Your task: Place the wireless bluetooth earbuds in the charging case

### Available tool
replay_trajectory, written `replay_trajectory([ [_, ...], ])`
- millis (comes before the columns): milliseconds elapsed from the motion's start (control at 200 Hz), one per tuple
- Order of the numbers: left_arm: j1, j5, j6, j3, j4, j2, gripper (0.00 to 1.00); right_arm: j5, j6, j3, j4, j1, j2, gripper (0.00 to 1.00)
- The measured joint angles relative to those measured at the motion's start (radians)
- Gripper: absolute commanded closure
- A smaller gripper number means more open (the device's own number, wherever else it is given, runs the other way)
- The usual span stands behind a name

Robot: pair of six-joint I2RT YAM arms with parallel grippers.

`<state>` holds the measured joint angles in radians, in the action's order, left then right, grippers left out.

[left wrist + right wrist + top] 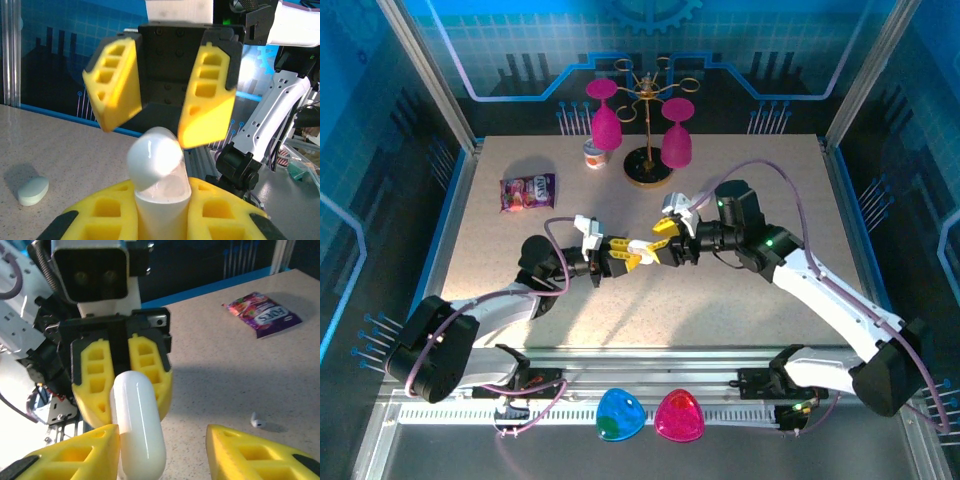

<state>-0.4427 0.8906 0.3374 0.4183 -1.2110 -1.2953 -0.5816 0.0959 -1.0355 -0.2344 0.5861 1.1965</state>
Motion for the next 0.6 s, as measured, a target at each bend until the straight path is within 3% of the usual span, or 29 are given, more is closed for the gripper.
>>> replay_trajectory([
  [100,-0.002,0.011,-0.005,0.0,-0.001,0.0,0.95,0.035,-0.018,0.001,0.023,-0.014,-0.003,0.45],
  [340,-0.002,0.004,-0.05,-0.02,-0.043,0.0,0.97,0.011,-0.047,0.045,0.074,-0.024,-0.029,0.22],
  [600,0.005,-0.114,-0.116,-0.086,-0.12,-0.009,1.0,0.015,-0.216,0.209,0.309,-0.055,-0.109,0.22],
])
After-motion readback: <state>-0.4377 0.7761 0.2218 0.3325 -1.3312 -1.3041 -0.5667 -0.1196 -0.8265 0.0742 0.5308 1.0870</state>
